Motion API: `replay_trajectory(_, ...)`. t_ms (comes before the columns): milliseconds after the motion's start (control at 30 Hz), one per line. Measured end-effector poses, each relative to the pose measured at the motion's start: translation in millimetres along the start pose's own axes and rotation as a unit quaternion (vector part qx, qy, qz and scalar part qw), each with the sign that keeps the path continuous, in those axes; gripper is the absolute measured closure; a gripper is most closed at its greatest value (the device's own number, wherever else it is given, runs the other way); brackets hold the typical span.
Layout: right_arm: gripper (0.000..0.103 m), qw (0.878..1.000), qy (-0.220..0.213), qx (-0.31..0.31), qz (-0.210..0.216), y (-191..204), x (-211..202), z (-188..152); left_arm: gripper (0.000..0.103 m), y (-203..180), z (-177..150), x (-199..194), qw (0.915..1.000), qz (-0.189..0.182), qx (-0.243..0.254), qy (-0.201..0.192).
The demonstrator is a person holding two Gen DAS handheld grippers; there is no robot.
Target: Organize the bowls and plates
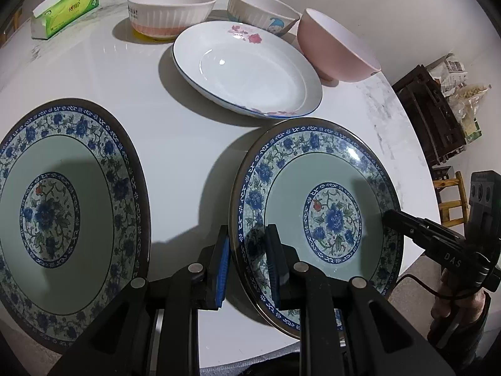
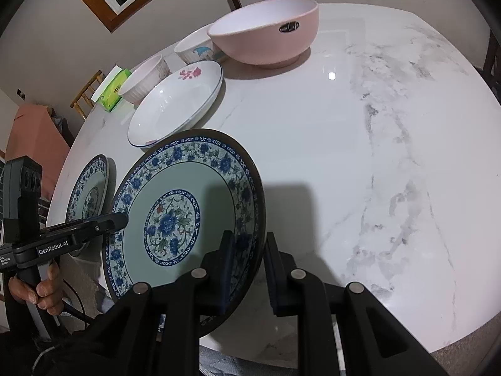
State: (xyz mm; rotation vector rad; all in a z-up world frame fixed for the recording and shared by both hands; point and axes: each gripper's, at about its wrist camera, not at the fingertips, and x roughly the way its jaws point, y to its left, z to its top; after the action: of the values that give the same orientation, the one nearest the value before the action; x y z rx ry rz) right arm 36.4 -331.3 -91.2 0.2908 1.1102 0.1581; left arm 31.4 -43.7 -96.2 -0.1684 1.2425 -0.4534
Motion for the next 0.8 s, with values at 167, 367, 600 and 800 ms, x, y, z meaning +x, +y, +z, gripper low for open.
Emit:
replay_trajectory(167, 0.084, 1.000, -0.009, -0.006, -0.002, 7.4, -7.9, 2.4, 0.085, 2.2, 1.8, -12.0, 0.9999, 0.000, 0.003, -0.012)
replay_trajectory(367, 0.084, 1.000, -0.014, -0.018, 0.000, 23.3, -9.1, 8.6, 0.085, 11.5, 1.6, -25.7, 0.9997, 0.002, -0.009, -0.025)
replay_trajectory(600, 0.084, 0.999, -0.010, -0.044, 0.014, 58.8, 0.7, 21.7, 0.085, 34.7, 3.5, -48.6, 0.9986, 0.021, -0.029, -0.039)
replay_trajectory(800, 0.084, 0.997, -0.002, -0.067, 0.035, 99.8, 15.4, 35.4, 0.085, 68.9, 4.7, -76.9, 0.9955, 0.050, -0.050, -0.063)
